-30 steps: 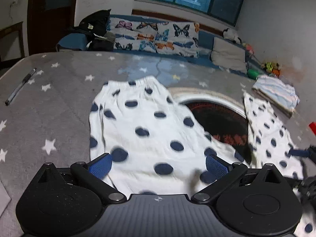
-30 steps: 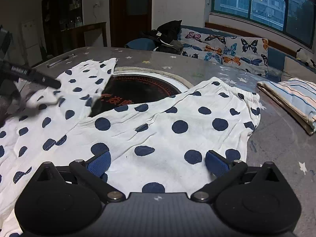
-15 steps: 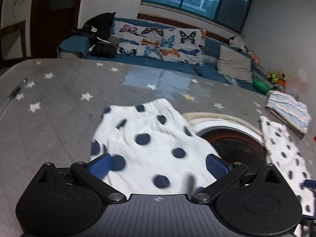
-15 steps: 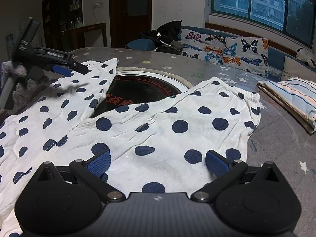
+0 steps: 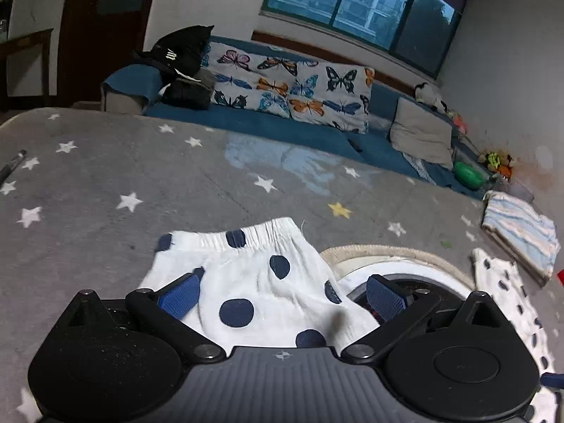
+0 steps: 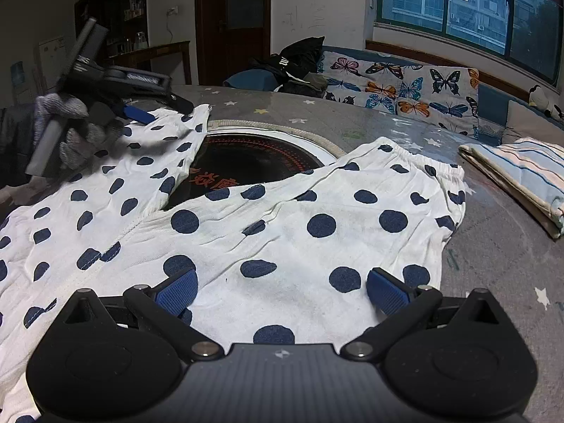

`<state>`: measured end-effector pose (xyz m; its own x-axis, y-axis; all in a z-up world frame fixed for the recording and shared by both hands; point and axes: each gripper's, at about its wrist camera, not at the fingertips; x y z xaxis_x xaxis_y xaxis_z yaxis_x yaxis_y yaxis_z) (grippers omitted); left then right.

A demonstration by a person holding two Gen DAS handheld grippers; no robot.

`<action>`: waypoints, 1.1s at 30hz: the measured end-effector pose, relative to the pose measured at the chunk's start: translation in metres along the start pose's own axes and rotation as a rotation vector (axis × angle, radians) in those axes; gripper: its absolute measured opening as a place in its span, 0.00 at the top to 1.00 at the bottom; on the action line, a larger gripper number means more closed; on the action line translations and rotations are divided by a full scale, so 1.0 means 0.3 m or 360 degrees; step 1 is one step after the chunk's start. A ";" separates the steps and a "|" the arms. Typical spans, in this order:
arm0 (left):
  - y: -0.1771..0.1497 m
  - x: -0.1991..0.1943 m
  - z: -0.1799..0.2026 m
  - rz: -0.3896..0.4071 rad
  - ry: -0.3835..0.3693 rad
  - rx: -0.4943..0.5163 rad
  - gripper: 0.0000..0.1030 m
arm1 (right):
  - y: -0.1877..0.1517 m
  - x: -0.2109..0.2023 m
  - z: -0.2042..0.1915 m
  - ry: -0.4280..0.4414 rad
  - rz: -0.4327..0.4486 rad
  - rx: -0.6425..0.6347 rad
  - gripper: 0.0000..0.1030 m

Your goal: Fold clothes

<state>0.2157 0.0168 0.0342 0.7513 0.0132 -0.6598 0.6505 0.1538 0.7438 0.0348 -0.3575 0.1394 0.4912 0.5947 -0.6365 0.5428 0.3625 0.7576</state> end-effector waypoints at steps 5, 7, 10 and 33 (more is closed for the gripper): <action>0.021 0.025 -0.008 0.0010 0.0050 0.0045 0.00 | 0.001 -0.001 -0.001 0.0000 0.0000 0.0001 0.00; 0.028 0.036 -0.021 0.0017 0.0097 0.0052 0.00 | 0.001 -0.001 -0.001 0.0000 0.0000 0.0001 0.00; 0.033 0.038 -0.036 0.0019 0.0115 0.0041 0.00 | 0.001 -0.001 0.000 0.0001 0.0000 0.0001 0.00; -0.344 -0.512 0.088 0.0008 -0.0220 0.0217 0.00 | 0.007 0.000 -0.003 -0.0005 -0.0018 -0.0011 0.00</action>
<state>0.0360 -0.0272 0.0618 0.7567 -0.1236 -0.6420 0.6486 0.0185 0.7609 0.0352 -0.3561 0.1411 0.4870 0.5881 -0.6457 0.5438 0.3744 0.7511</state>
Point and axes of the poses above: each gripper's, at about its wrist camera, not at the fingertips, and x roughly the way its jaws point, z to its right, y to its top, and after that the axes turned 13 degrees about y, right-handed
